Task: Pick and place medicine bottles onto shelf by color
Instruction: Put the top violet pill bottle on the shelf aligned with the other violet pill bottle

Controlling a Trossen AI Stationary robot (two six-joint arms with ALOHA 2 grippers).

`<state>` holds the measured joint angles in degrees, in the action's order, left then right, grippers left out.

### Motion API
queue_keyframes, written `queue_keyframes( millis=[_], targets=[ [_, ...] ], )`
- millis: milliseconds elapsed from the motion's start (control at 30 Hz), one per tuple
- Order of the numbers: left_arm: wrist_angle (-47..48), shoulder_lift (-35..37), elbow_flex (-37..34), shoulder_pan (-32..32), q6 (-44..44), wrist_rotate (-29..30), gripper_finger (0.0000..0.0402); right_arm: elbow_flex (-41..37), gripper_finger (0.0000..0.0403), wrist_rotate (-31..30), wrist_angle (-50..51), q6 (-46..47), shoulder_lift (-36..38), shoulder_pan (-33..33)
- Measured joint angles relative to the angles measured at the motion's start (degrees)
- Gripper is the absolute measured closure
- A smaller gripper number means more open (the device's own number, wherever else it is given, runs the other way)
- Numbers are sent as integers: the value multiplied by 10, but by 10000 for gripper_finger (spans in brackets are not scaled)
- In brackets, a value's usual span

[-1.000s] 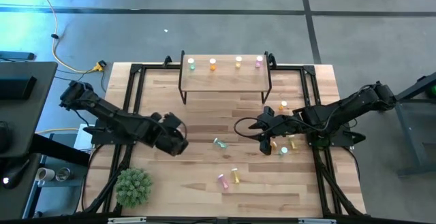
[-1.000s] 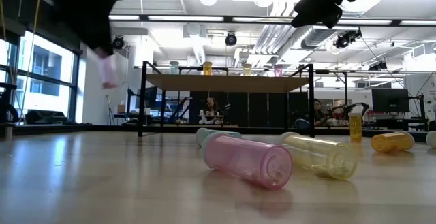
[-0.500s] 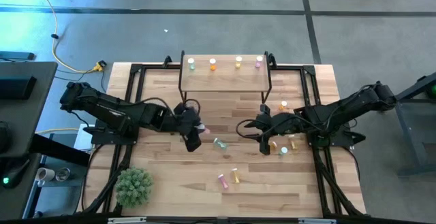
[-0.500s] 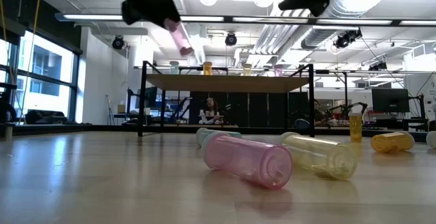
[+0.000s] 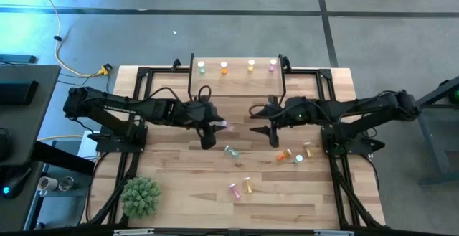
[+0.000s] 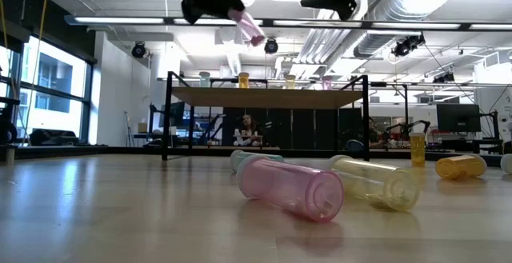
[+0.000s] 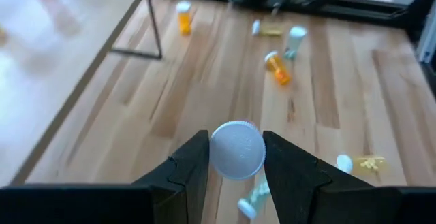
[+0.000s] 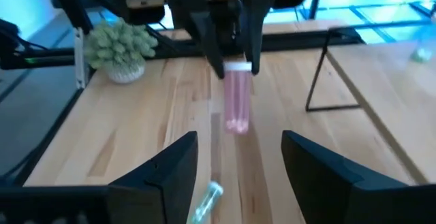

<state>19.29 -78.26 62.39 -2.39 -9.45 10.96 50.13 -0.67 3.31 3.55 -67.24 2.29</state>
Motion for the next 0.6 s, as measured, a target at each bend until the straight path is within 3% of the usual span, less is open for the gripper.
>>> queue_keyframes(
  millis=[233, 600],
  targets=[
    [-22, 0, 0, 1, 22, -4, 282, 0, 198, 74, -85, -23, -36, -34],
    [-21, 0, 0, 2, 22, -4, 282, 2, 198, 80, -157, -5, -137, -45]
  ],
)
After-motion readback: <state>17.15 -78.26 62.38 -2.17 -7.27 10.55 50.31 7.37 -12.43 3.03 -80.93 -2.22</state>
